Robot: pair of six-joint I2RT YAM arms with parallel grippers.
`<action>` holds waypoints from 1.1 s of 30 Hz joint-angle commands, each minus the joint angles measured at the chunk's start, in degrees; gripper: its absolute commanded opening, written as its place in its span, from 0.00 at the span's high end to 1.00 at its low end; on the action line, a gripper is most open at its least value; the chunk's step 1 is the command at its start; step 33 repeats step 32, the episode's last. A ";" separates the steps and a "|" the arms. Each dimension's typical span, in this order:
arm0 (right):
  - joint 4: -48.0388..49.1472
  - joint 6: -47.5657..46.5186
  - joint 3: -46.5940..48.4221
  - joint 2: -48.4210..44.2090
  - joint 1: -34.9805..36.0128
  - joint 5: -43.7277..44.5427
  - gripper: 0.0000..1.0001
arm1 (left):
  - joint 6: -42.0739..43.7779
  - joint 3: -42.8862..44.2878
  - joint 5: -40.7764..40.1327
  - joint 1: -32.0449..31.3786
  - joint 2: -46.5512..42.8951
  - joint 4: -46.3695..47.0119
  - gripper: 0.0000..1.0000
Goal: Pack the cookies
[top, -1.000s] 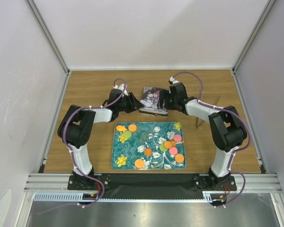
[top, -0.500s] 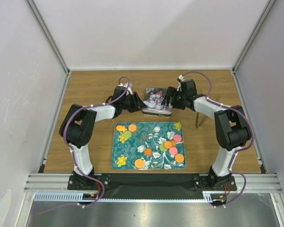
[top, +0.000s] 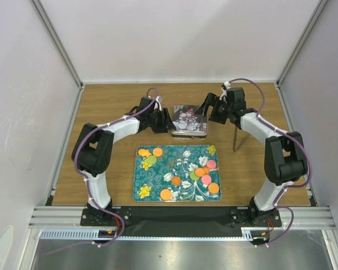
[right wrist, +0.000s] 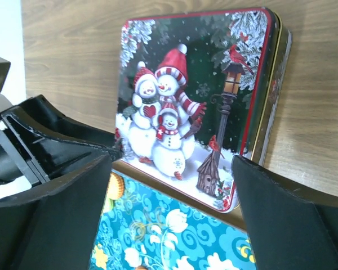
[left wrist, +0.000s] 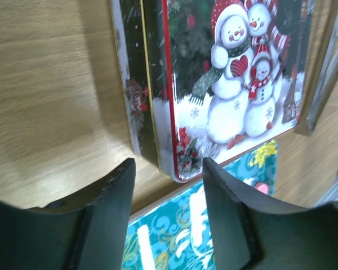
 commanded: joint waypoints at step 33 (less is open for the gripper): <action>-13.89 -5.30 -16.76 -48.72 -3.87 15.54 0.00 | 22.34 -24.18 -8.91 0.06 -67.26 -18.44 0.22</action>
